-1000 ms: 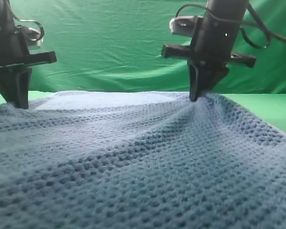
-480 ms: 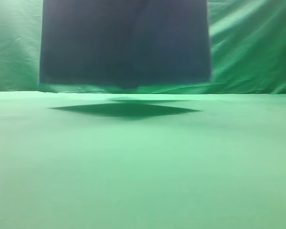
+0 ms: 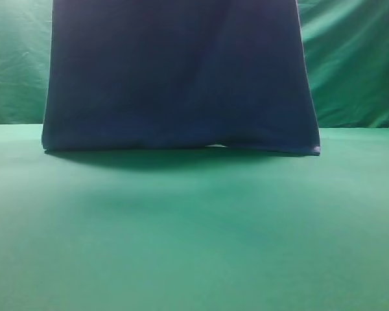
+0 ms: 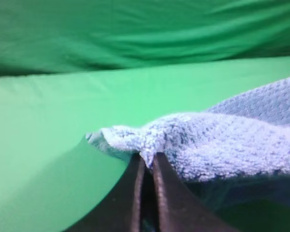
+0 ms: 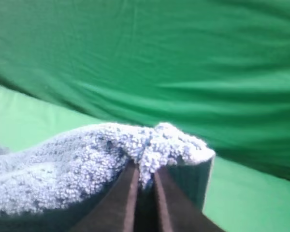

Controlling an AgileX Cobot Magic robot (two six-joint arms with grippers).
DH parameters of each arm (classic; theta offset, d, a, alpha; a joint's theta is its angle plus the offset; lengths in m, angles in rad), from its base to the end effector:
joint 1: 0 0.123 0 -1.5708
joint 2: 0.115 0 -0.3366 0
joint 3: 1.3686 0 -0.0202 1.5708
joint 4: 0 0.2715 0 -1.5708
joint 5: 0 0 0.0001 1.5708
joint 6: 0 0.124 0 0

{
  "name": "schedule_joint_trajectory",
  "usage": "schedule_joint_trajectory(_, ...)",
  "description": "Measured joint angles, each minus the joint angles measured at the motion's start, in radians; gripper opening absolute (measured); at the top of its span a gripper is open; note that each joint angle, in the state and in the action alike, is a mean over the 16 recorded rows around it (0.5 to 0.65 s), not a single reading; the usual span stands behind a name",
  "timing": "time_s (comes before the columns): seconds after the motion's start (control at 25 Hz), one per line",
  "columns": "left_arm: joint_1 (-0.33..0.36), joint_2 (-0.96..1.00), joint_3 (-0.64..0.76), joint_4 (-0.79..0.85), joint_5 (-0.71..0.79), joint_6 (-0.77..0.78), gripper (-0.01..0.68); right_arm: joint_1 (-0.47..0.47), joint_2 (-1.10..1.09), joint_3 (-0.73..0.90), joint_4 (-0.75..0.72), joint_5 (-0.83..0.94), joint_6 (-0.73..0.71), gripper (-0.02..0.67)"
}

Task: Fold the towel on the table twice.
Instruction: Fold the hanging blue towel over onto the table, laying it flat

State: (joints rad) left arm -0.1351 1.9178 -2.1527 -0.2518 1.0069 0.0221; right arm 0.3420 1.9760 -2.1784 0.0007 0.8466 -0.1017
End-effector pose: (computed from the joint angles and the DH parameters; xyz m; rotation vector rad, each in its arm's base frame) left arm 0.4881 -0.0927 0.4540 0.1387 2.2452 -0.3726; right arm 0.4964 0.1768 0.4463 -0.4687 2.0789 0.1427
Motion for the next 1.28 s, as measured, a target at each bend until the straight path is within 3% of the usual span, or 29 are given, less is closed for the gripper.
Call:
schedule_joint_trajectory(0.48,0.000,-0.229,0.388,-0.024,-0.075,-0.005,0.000,0.001,-0.160,0.216,-0.003,0.138,0.013,0.000)
schedule_joint_trajectory(0.92,0.000,-0.601,0.882,-0.154,-0.181,0.081,0.000,0.055,-0.537,0.718,0.018,0.075,0.022,0.000)
schedule_joint_trajectory(1.28,0.000,-0.891,1.189,-0.234,-0.156,0.143,0.000,0.131,-0.790,1.043,0.025,0.050,0.073,0.000)
